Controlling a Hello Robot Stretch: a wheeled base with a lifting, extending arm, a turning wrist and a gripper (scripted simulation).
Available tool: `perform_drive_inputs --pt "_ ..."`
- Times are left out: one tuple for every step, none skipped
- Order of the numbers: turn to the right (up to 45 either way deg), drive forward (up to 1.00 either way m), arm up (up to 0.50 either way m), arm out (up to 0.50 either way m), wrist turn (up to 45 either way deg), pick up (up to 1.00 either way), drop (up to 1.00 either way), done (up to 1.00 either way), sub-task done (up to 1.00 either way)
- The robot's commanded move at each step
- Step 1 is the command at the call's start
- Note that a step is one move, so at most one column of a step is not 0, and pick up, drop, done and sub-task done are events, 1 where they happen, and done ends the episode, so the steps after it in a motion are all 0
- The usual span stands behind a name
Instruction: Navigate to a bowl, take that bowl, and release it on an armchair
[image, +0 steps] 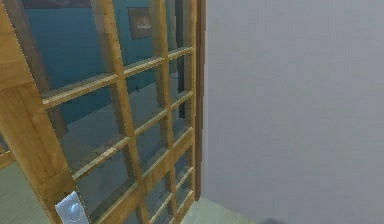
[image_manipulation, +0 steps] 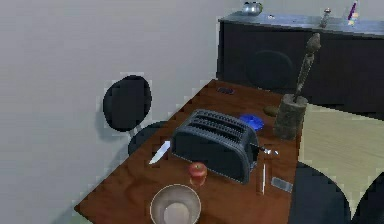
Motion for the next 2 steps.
perform_drive_inputs --pt "0.0 0.0 0.3 0.0 0.0 0.0 0.0 0.0 0.0" --pt "0.0 0.0 0.0 0.06 0.0 0.0 0.0 0.0 0.0"
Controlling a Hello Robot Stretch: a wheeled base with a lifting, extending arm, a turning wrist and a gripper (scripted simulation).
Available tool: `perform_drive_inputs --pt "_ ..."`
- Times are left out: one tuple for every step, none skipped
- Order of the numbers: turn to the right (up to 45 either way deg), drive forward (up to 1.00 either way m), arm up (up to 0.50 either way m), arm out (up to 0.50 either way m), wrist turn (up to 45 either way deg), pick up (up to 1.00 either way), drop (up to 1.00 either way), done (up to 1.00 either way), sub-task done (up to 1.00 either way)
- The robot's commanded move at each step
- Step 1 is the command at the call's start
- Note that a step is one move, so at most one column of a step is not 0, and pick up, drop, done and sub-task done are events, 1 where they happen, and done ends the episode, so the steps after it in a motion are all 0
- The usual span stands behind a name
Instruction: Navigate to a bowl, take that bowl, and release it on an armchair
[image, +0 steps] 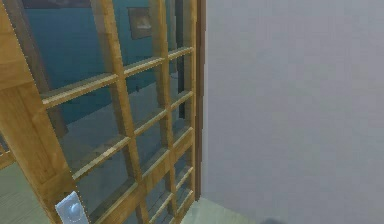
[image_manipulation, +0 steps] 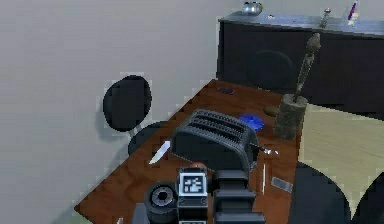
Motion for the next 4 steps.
perform_drive_inputs --pt "0.0 0.0 0.0 0.0 45.0 0.0 0.0 0.0 0.0" --pt "0.0 0.0 0.0 0.0 45.0 0.0 0.0 0.0 0.0" --pt "0.0 0.0 0.0 0.0 45.0 0.0 0.0 0.0 0.0" --pt "0.0 0.0 0.0 0.0 33.0 0.0 0.0 0.0 0.0"
